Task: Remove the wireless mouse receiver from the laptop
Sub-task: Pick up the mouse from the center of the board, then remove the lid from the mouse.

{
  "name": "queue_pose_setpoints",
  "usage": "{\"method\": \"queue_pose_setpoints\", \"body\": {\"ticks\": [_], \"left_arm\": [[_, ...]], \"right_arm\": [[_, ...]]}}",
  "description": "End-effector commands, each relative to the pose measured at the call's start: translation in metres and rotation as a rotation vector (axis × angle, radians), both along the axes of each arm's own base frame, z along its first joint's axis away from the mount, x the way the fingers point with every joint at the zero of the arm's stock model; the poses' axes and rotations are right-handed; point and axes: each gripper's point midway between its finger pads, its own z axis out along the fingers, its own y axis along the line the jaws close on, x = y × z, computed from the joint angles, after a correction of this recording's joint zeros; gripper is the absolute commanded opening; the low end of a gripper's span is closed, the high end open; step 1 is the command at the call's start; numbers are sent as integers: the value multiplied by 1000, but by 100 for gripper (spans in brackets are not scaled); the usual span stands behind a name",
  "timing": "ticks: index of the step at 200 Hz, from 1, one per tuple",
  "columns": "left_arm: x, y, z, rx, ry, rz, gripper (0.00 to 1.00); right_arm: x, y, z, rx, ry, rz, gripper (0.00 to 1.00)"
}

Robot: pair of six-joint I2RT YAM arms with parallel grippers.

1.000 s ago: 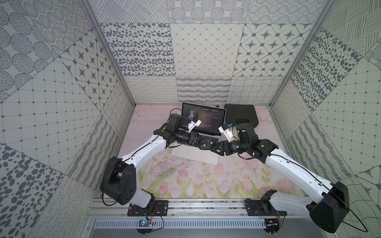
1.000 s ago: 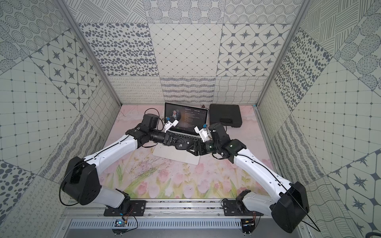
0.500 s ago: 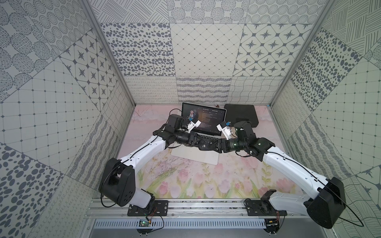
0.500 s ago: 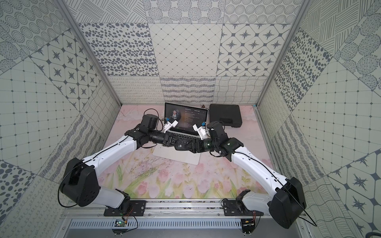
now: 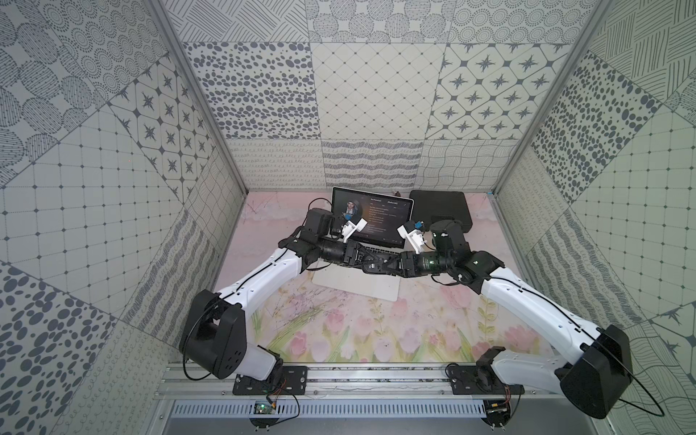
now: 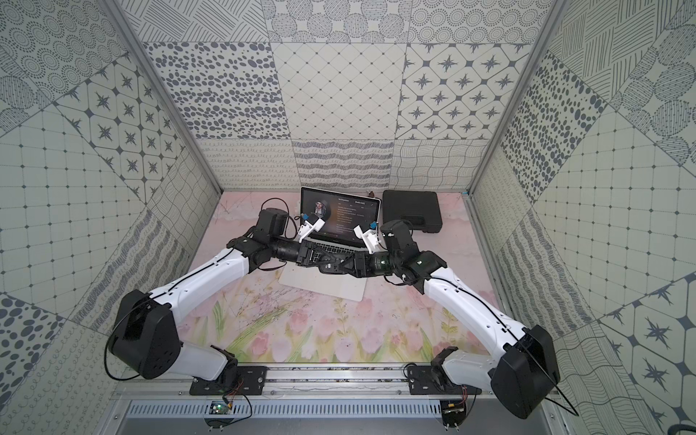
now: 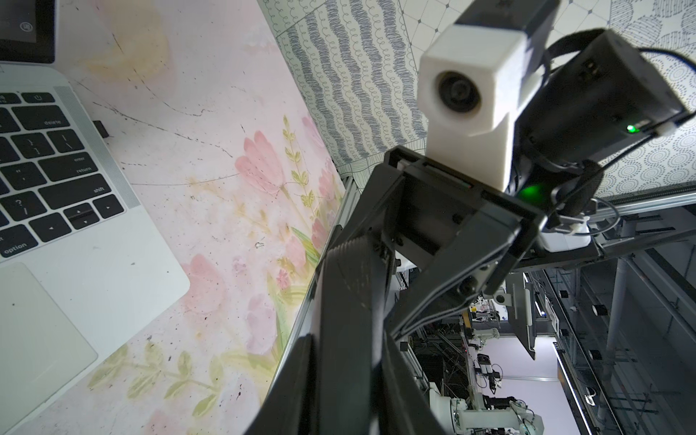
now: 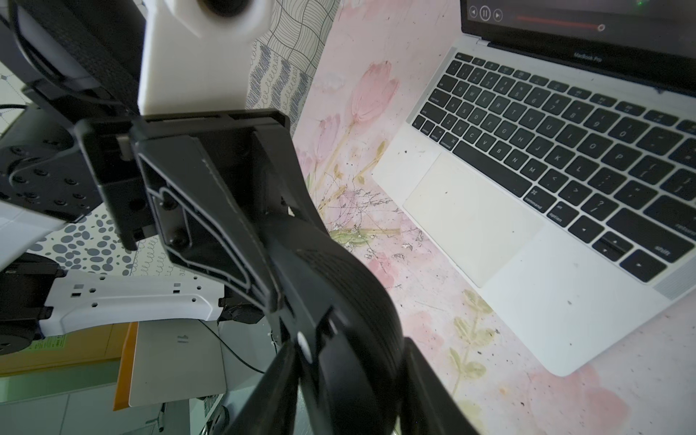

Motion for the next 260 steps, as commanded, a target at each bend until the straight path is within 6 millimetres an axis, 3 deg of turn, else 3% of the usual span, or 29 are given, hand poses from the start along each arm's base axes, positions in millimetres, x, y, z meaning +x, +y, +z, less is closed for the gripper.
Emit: {"method": "queue_pose_setpoints", "body": {"ticks": [1, 10, 32, 96, 129, 160, 231, 260], "left_arm": [[-15, -5, 21, -93, 11, -96, 0], [-15, -5, 21, -98, 14, -97, 0], [-15, -7, 23, -121, 29, -103, 0], [-10, -9, 19, -135, 52, -102, 0], [-10, -10, 23, -145, 54, -109, 0], [-9, -10, 22, -143, 55, -107, 0], [-7, -10, 17, -125, 64, -97, 0], [-6, -11, 17, -124, 71, -99, 0]], "right_arm": [[12, 1, 8, 22, -60, -25, 54], [12, 1, 10, 36, -53, -28, 61], [14, 2, 16, 80, -44, -28, 66], [20, -11, 27, 176, -5, -64, 67], [18, -25, 25, 196, 13, -82, 64], [15, -24, 24, 211, 29, -71, 58], [1, -27, 31, 225, 34, -46, 58], [-1, -28, 28, 222, 35, -49, 51]]}}
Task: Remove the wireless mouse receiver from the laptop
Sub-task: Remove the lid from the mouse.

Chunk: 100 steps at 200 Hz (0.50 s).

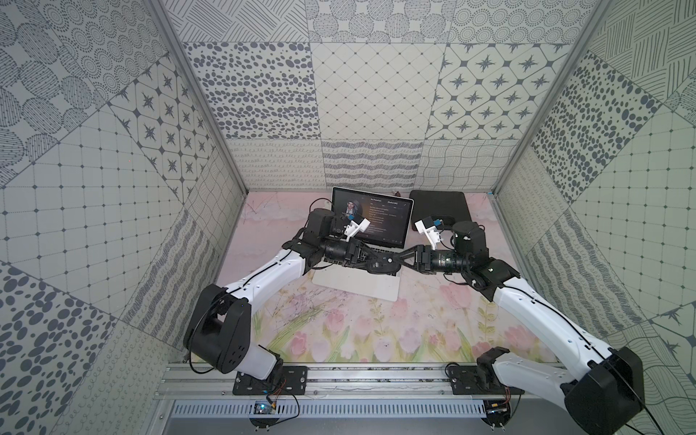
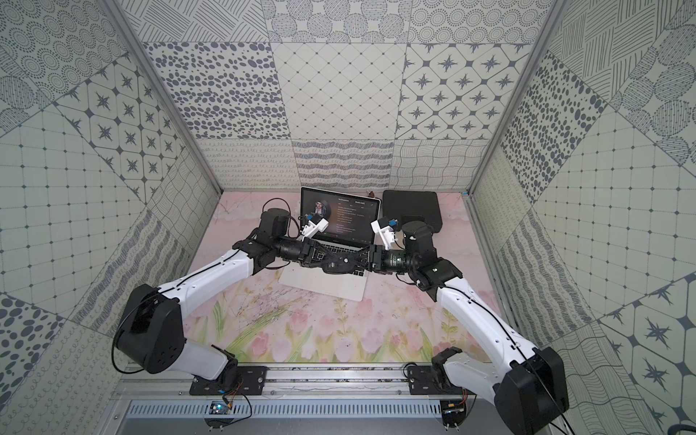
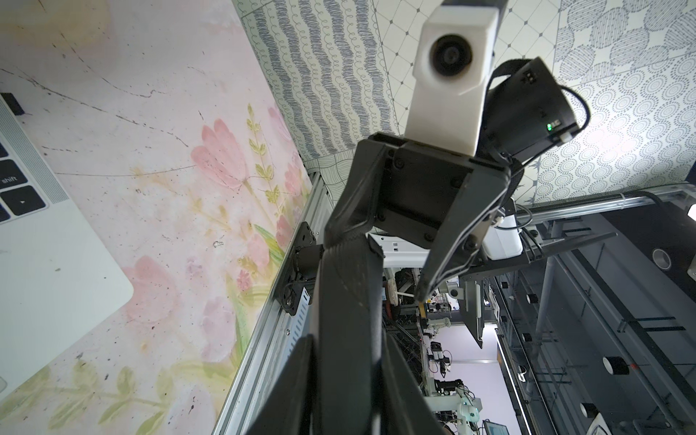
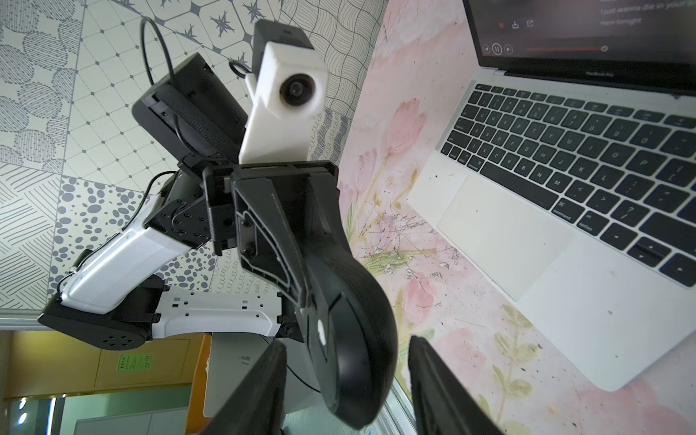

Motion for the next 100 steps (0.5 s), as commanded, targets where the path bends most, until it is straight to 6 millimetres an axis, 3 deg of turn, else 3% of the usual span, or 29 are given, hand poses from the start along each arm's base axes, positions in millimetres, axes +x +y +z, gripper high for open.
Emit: {"method": "queue_pose_setpoints", "body": {"ticks": [1, 100], "left_arm": [[-5, -2, 12, -45, -33, -54, 0], [-9, 0, 15, -40, -31, -62, 0]], "right_arm": [[-3, -1, 1, 5, -25, 12, 51], [3, 1, -7, -12, -10, 9, 29]]}}
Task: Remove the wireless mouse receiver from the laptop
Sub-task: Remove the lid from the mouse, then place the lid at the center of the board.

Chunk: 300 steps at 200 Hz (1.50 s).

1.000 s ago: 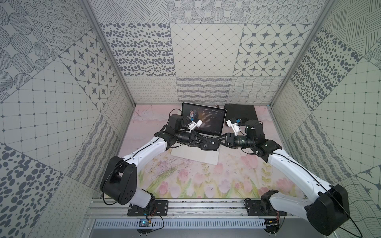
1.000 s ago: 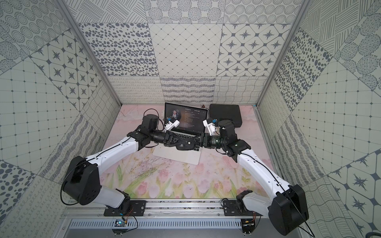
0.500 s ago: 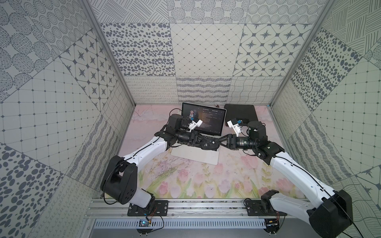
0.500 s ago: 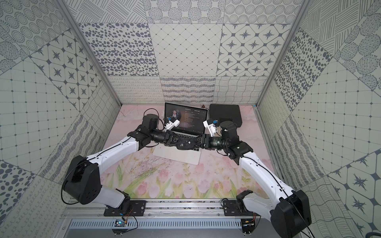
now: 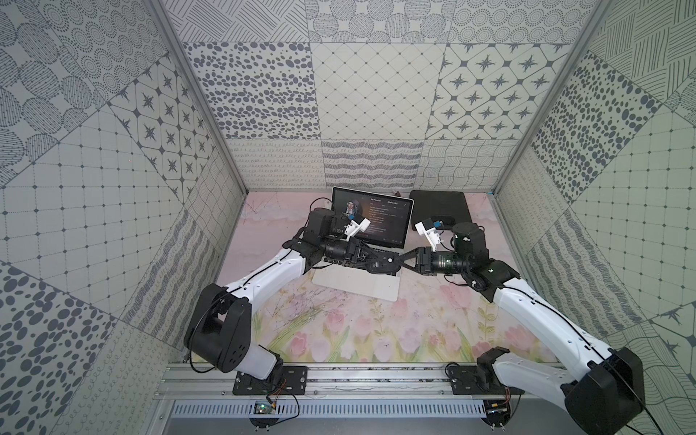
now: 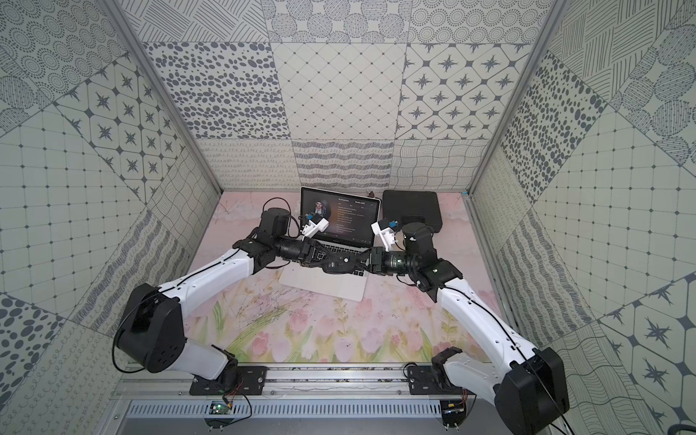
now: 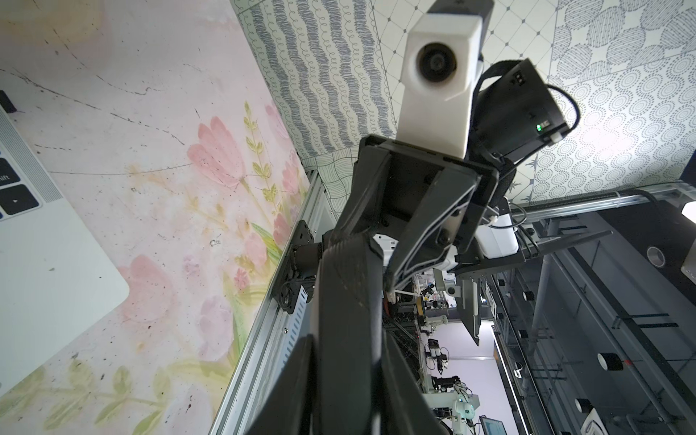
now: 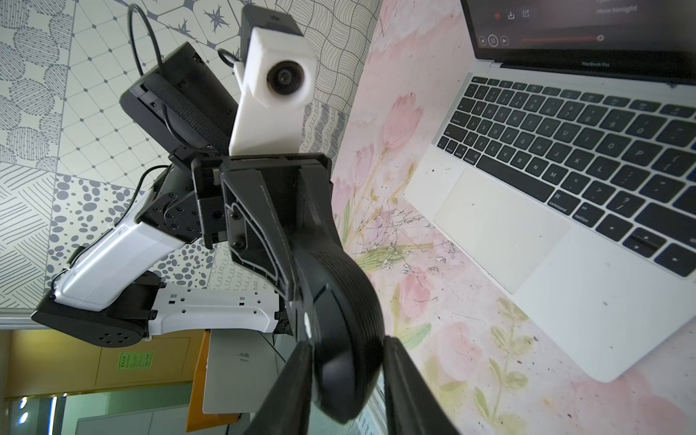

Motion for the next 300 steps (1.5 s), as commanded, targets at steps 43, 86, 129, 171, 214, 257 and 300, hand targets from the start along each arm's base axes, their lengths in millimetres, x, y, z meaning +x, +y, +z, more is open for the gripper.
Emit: {"method": "queue_pose_setpoints", "body": {"ticks": [43, 86, 129, 171, 214, 257, 300], "left_arm": [[-5, 0, 3, -5, -27, -40, 0], [-2, 0, 1, 1, -23, -36, 0], [2, 3, -6, 8, 2, -28, 0], [16, 6, -28, 49, 69, 10, 0], [37, 9, -55, 84, 142, 48, 0], [62, 21, -82, 166, 202, 151, 0], [62, 50, -102, 362, 190, 272, 0]], "right_arm": [[1, 0, 5, -2, -37, 3, 24], [1, -2, 1, -14, -36, -5, 17], [1, -3, 3, -3, -51, -16, 13], [2, -2, 5, 28, -66, -24, 6], [4, -2, -2, 33, -54, -34, 0], [8, -7, -8, -26, -64, -58, 0], [21, -42, -37, -350, -74, -168, 0]]}}
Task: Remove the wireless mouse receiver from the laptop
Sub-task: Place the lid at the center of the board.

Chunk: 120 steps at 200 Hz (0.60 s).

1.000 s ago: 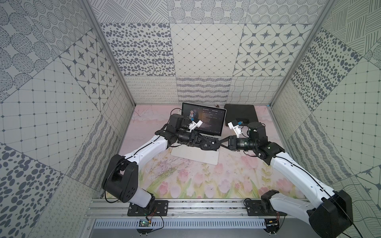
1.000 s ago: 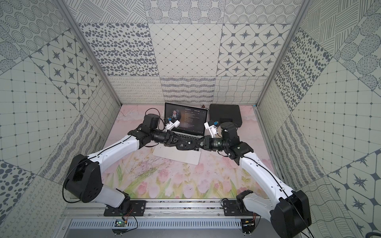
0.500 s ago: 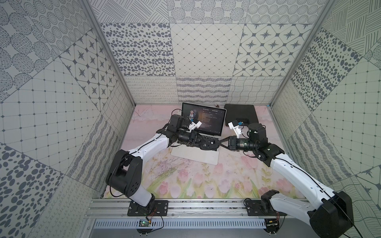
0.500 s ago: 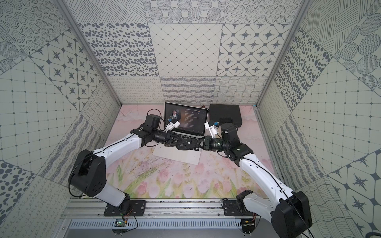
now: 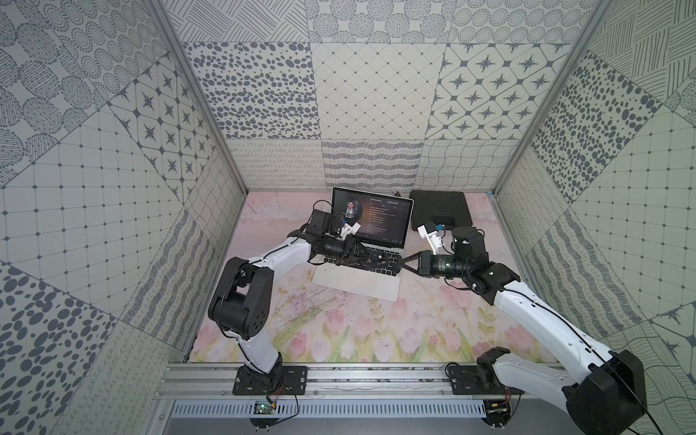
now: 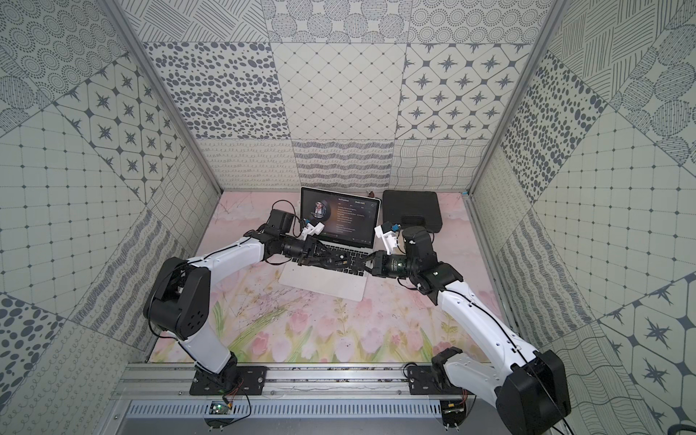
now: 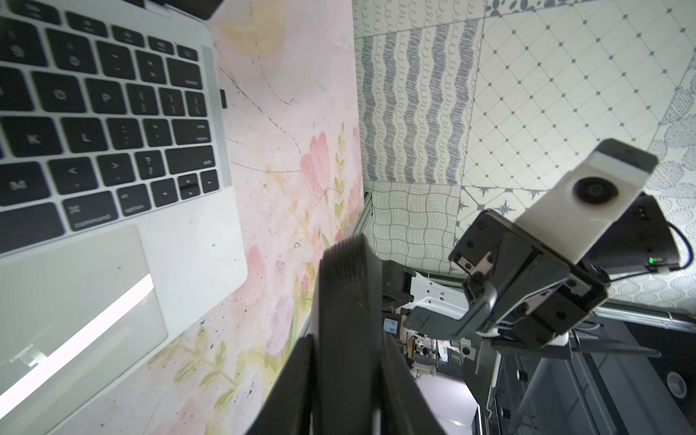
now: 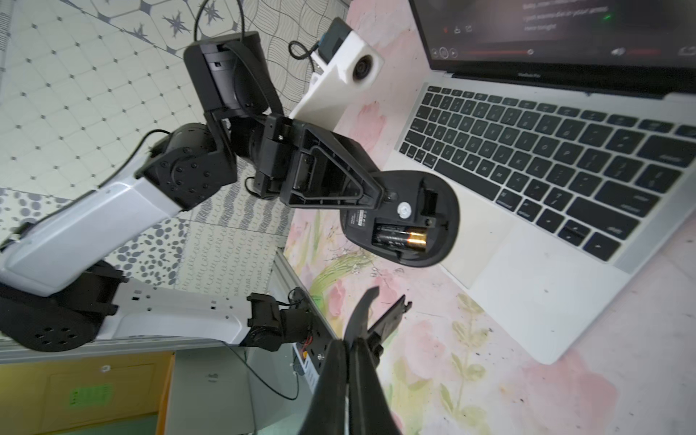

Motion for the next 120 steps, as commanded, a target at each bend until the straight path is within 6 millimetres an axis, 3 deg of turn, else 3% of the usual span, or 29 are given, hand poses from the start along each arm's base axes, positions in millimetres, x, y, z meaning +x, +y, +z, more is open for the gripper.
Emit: {"method": "queue_pose_setpoints", "body": {"ticks": [1, 61, 101, 120], "left_arm": [[1, 24, -16, 172, -11, 76, 0], [-16, 41, -8, 244, -61, 136, 0], [-22, 45, -15, 262, -56, 144, 0], [-24, 45, -19, 259, -49, 144, 0]], "right_arm": [[11, -25, -17, -229, -35, -76, 0], [37, -105, -87, -924, 69, -196, 0], [49, -139, -122, -1289, 127, -171, 0], [58, -143, -134, -1409, 113, -127, 0]]}}
